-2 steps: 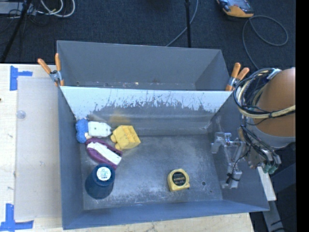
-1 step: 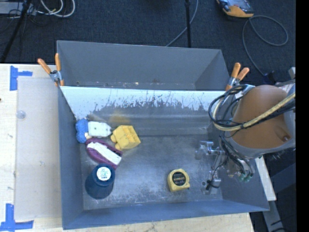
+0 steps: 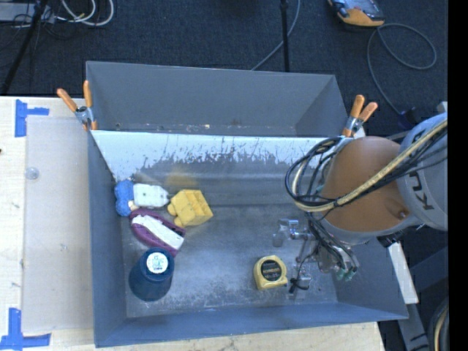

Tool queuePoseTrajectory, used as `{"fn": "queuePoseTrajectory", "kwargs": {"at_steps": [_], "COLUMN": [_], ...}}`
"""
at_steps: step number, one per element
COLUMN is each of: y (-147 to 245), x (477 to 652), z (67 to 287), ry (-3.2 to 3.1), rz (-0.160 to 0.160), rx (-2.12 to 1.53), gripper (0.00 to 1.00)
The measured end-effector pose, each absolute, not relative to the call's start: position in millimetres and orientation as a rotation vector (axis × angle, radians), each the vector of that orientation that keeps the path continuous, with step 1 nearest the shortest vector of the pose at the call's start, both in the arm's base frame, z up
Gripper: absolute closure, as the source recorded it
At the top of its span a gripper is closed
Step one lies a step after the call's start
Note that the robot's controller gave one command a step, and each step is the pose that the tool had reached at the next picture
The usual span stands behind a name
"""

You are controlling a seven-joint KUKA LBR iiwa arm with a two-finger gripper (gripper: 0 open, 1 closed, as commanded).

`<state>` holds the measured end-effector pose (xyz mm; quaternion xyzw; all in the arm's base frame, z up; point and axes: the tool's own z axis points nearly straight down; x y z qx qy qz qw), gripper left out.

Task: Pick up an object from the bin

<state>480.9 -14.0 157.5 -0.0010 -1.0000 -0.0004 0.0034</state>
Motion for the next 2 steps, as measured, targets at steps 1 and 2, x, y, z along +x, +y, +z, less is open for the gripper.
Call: {"fn": "queuePoseTrajectory", "kwargs": {"at_steps": [1,2], "y": [-23,-22], "x": [508.5,506.0], "z": [137,91], "ry": [-3.141,-3.14], "rz": [-0.001,-0.001], "rx": [0.083,0.085], "gripper": [0.0,0.0]}}
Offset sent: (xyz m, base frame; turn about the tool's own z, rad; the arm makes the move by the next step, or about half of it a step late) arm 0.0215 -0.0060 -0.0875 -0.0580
